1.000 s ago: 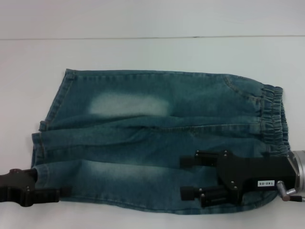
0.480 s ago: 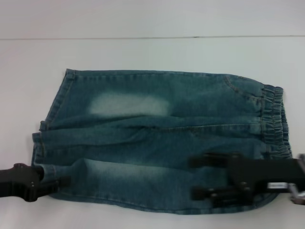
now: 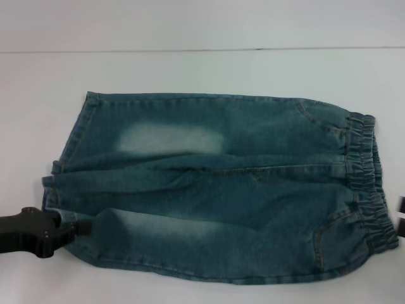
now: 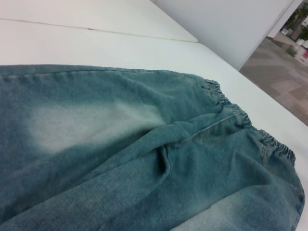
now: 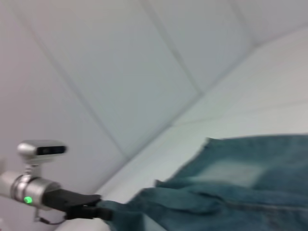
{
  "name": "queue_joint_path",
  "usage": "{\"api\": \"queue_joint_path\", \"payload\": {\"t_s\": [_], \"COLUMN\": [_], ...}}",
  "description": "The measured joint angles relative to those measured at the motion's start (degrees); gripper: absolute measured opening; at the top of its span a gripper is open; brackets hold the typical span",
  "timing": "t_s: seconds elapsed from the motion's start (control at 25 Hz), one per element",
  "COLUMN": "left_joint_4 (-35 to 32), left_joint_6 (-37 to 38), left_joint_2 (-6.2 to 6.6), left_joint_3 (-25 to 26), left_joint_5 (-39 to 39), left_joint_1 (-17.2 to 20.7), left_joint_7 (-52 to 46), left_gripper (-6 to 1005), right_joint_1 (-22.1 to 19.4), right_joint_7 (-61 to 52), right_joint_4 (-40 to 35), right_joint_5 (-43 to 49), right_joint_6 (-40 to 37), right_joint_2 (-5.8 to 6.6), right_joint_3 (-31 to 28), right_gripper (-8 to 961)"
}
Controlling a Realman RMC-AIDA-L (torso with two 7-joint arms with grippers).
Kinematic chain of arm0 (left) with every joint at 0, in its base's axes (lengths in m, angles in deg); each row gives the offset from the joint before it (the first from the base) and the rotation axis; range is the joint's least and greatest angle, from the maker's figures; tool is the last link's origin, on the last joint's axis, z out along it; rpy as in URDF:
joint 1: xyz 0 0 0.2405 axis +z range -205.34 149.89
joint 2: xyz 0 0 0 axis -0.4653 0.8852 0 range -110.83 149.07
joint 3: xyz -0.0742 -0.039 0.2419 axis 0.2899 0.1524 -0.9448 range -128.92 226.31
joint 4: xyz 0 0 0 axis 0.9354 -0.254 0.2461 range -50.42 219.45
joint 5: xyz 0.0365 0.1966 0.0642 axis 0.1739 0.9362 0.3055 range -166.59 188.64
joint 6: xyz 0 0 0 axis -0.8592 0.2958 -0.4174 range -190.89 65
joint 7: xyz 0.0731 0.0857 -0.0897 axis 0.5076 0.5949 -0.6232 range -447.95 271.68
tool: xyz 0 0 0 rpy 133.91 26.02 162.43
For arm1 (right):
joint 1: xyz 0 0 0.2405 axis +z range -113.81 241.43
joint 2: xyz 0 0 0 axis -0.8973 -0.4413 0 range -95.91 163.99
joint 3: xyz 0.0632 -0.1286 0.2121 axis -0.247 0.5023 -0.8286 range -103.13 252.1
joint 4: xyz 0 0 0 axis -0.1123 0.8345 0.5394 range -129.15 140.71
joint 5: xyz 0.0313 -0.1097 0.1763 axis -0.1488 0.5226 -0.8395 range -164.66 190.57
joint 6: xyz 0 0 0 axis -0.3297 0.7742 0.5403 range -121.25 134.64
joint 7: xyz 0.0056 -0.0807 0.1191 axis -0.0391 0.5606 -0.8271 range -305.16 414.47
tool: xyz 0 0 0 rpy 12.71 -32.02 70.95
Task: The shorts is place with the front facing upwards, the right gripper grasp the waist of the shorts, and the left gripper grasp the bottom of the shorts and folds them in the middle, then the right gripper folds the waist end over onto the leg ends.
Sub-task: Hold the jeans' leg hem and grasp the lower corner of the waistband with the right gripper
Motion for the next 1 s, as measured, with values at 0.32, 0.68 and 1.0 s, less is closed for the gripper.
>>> {"api": "queue_joint_path", "payload": {"t_s": [0.32,0.68,1.0], "left_joint_4": [0.0,0.2,0.3], "left_joint_6": [0.7,0.7,0.6], "left_joint_2": [0.24,0.17,0.08], "left_joint_3": [-0.4,-0.4,-0.4], "left_joint_5": [0.0,0.4,0.3], "left_joint_1": [-0.6,-0.9,-0.9], "left_joint_7": [-0.6,-0.6,-0.4], "left_gripper": [4,4,5], "right_joint_1": [-3.7,-2.4,-1.0], "right_joint_7": [0.3,0.9,0.9], "right_joint_4": [-2.0,-2.2,-2.3], "right_joint_5": [3.3,5.1,5.1], "right_joint_6": [6.9,13.9,15.8], "right_joint_2": [-1.17,-2.91,-3.22], "right_joint_3": [-2.4,-1.9,-1.7], "right_gripper": [917,917,915]}}
